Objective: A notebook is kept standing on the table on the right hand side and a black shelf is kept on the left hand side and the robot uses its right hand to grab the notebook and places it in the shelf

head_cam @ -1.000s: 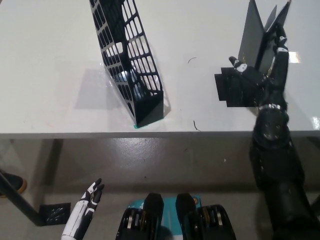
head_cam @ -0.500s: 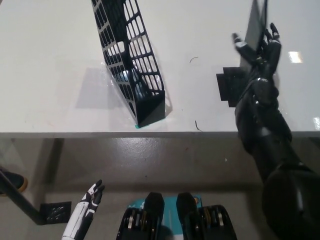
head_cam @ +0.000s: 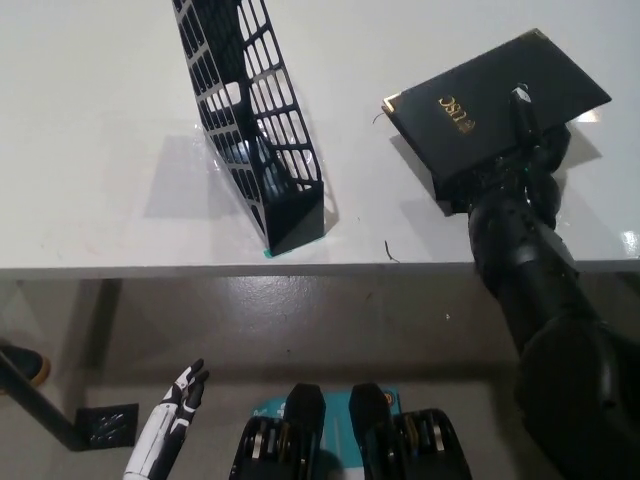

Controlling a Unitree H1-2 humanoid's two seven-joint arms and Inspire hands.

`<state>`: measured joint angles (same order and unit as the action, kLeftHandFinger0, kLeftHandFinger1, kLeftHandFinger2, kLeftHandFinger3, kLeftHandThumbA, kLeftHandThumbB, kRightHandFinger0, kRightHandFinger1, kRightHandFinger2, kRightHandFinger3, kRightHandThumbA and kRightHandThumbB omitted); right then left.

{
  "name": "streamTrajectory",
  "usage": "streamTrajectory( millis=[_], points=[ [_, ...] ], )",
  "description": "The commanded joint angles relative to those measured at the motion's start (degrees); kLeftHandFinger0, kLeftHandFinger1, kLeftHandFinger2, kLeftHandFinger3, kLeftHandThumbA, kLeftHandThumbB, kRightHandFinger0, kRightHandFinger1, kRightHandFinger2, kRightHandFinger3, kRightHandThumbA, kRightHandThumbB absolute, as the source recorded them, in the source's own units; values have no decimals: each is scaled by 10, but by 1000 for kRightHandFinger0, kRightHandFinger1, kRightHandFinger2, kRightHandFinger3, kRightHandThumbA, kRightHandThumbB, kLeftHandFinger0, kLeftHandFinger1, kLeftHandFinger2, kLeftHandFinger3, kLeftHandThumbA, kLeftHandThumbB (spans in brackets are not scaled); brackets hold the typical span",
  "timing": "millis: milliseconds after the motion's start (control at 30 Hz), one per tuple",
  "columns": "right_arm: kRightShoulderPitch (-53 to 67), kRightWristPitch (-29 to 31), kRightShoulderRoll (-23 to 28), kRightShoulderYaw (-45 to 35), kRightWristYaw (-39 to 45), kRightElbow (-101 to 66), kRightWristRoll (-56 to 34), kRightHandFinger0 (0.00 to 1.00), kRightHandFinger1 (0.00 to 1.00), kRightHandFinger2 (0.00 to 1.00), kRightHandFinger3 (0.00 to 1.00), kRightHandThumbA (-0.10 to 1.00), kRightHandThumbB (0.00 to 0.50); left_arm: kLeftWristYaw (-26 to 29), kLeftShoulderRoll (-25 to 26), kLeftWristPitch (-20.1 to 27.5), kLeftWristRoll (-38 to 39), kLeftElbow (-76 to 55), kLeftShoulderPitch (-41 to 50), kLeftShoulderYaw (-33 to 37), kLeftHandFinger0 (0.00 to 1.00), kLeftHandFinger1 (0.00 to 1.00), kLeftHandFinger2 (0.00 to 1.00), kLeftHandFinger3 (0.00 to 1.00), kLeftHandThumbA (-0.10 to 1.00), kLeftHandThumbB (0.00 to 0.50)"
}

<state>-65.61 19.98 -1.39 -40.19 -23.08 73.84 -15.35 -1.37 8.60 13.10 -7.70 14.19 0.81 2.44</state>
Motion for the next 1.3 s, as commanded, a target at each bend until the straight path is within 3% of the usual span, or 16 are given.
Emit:
streamTrajectory(
  millis=[0, 67, 100, 133, 200, 233, 267, 367, 500, 533, 633, 667, 767, 867, 967, 1267],
  points=[
    [-49, 62, 9, 42, 11, -22, 2, 0, 3, 554, 710, -100, 67, 1, 3, 19, 7, -8, -1, -5, 1000, 1000, 1000, 1000, 1000, 75],
    [-40, 68, 7, 61, 17, -40, 11, 0, 13, 543, 699, -100, 49, 2, 2, 18, 6, -8, -1, -4, 1000, 1000, 1000, 1000, 1000, 69],
    [-35, 69, 5, 72, 17, -55, 15, 0, 30, 578, 793, -100, 41, 2, 2, 18, 6, -9, -1, -4, 1000, 1000, 1000, 1000, 1000, 64],
    [-25, 69, 0, 86, 9, -85, 24, 0, 80, 672, 823, -100, 21, 2, 3, 19, 4, -10, 1, -4, 1000, 1000, 1000, 1000, 1000, 67],
    [-14, 69, -6, 115, -9, -132, 40, 0, 131, 750, 769, -100, 32, 2, 4, 20, 3, -9, 0, -3, 1000, 1000, 1000, 1000, 1000, 68],
    [-7, 64, -9, 139, -26, -169, 64, 0, 190, 729, 718, -100, 38, 4, 6, 17, -3, -11, 0, -2, 1000, 1000, 1000, 1000, 1000, 73],
    [1, 64, -12, 153, -27, -197, 72, 0, 143, 615, 610, -100, 75, 5, 5, 19, -3, -8, -2, -3, 1000, 1000, 1000, 1000, 1000, 69],
    [36, 22, -31, 204, -38, -356, 130, 0, 144, 605, 642, -100, 94, 5, 4, 15, 1, -9, -4, -4, 1000, 1000, 1000, 1000, 1000, 77],
    [65, -18, -46, 256, -38, -502, 199, 0, 124, 566, 724, -100, 73, 5, 4, 14, -4, -8, -4, -2, 1000, 1000, 1000, 1000, 1000, 83],
    [69, -34, -50, 266, -44, -531, 219, 0, 80, 483, 662, -100, 98, 4, 5, 12, -3, -10, -3, -2, 1000, 1000, 1000, 1000, 1000, 83],
    [80, -47, -51, 303, -49, -594, 298, 0, 85, 538, 742, -100, 69, 4, 4, 14, -4, -11, 2, -1, 1000, 1000, 1000, 1000, 1000, 67],
    [83, -49, -51, 320, -45, -625, 329, 0, 116, 612, 802, -100, 68, 5, 6, 20, -6, -9, 1, 0, 1000, 1000, 1000, 1000, 1000, 61],
    [81, -72, -56, 341, -48, -675, 375, 0, 192, 698, 802, -100, 78, 5, 7, 21, -9, -6, 0, 1, 1000, 1000, 1000, 1000, 1000, 52],
    [77, -73, -51, 372, -48, -695, 437, 0, 205, 686, 782, -100, 80, 6, 6, 16, -10, -11, 2, 1, 1000, 1000, 1000, 1000, 1000, 72],
    [75, -44, -49, 392, -38, -690, 440, 0, 100, 583, 769, -100, 76, 7, 5, 22, -10, -9, 3, 1, 1000, 1000, 1000, 1000, 1000, 67],
    [47, -48, -62, 434, -53, -673, 458, 0, 71, 605, 795, -100, 92, 4, 7, 19, -5, -8, 2, -1, 1000, 1000, 1000, 1000, 1000, 65]
  ],
)
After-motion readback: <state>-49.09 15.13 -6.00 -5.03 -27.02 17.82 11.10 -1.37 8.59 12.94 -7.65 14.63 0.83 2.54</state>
